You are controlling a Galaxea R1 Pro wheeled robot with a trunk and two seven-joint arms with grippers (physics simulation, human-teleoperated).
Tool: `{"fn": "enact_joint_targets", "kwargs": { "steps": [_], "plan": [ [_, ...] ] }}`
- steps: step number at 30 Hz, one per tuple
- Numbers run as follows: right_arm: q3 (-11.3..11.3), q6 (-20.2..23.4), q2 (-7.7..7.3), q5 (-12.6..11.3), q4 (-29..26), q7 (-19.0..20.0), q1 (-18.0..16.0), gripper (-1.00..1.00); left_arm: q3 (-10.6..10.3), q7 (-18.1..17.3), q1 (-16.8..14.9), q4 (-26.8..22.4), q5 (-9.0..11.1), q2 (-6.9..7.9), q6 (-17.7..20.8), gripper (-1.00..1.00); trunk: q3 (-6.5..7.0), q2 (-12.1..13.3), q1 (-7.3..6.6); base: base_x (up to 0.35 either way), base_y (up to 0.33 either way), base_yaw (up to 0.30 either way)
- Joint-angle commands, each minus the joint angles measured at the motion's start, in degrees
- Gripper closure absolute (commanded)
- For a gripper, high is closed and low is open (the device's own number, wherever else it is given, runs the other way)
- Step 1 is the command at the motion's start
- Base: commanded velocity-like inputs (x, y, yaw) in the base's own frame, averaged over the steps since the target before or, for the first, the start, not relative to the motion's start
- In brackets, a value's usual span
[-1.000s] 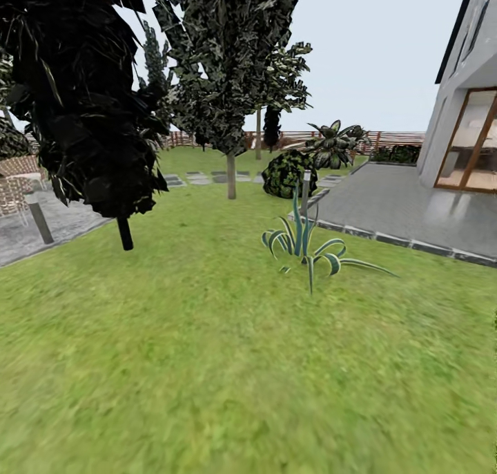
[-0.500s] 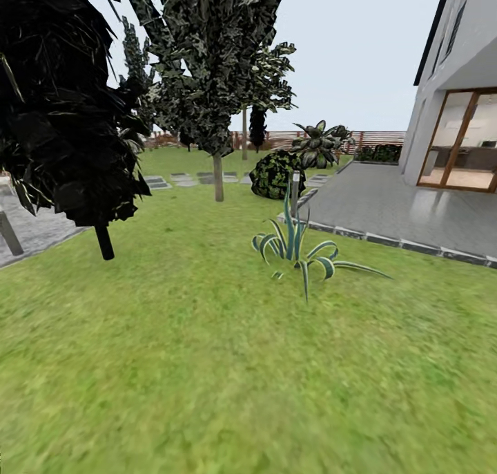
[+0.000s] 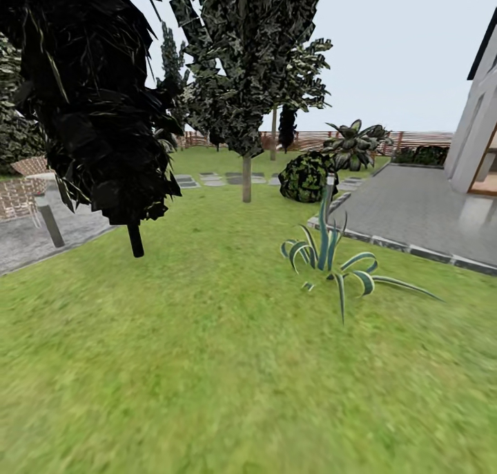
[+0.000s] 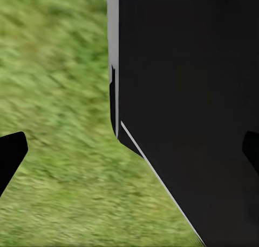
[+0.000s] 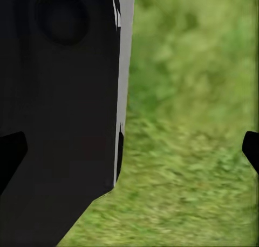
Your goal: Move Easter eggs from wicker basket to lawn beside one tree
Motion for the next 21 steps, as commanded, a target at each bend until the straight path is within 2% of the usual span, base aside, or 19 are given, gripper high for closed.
{"fn": "enact_joint_targets", "kwargs": {
  "steps": [1,9,21],
  "plan": [
    [0.02,0.08,-0.01,0.43,0.09,0.04,-0.07,-1.0,0.07,-0.21,0.01,-0.03,0.08,0.01,0.03,-1.0,-0.04,-0.02,0.04,0.338,0.089,0.258],
    [0.03,0.07,-0.08,0.54,0.09,0.04,-0.06,-1.0,0.07,-0.21,0.01,-0.03,0.08,0.01,0.03,-1.0,-0.04,-0.02,0.04,0.337,0.086,0.256],
    [0.02,0.08,-0.1,0.59,0.09,0.04,-0.07,-1.0,0.07,-0.21,0.01,-0.03,0.08,0.01,0.09,-1.0,-0.04,-0.02,0.04,0.338,0.084,0.193]
  ]
}}
